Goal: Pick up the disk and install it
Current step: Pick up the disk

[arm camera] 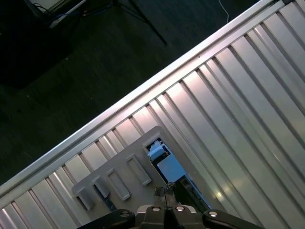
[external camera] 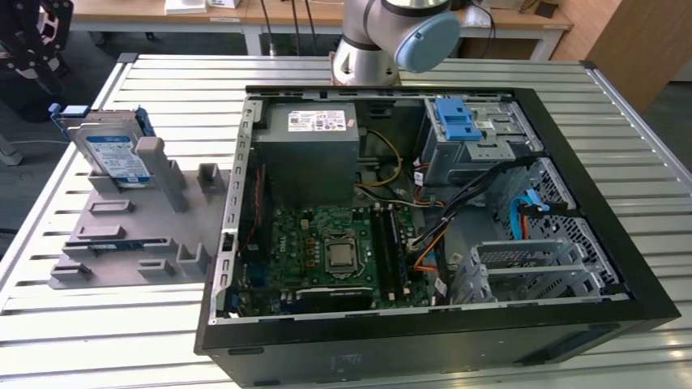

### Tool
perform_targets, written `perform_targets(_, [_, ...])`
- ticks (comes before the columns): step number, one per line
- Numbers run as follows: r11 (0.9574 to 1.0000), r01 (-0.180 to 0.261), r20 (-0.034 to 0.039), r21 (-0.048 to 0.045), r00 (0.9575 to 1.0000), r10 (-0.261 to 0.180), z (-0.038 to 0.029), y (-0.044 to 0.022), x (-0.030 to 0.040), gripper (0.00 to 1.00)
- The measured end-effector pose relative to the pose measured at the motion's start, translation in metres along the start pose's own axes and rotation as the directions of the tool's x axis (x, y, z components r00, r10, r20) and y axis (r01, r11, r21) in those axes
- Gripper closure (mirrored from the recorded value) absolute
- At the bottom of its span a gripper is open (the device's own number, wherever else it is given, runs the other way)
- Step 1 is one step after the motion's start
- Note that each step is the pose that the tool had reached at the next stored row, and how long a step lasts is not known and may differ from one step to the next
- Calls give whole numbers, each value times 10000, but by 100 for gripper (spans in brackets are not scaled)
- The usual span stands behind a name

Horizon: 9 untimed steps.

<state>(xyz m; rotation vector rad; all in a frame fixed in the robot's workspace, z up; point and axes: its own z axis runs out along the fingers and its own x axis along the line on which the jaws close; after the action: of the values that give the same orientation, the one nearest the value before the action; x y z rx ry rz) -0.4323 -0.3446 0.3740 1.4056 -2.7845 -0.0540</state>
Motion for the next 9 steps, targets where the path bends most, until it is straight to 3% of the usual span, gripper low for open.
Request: perform_targets(9, [9972,749,-24,5,9972,-749,0,0,0,89])
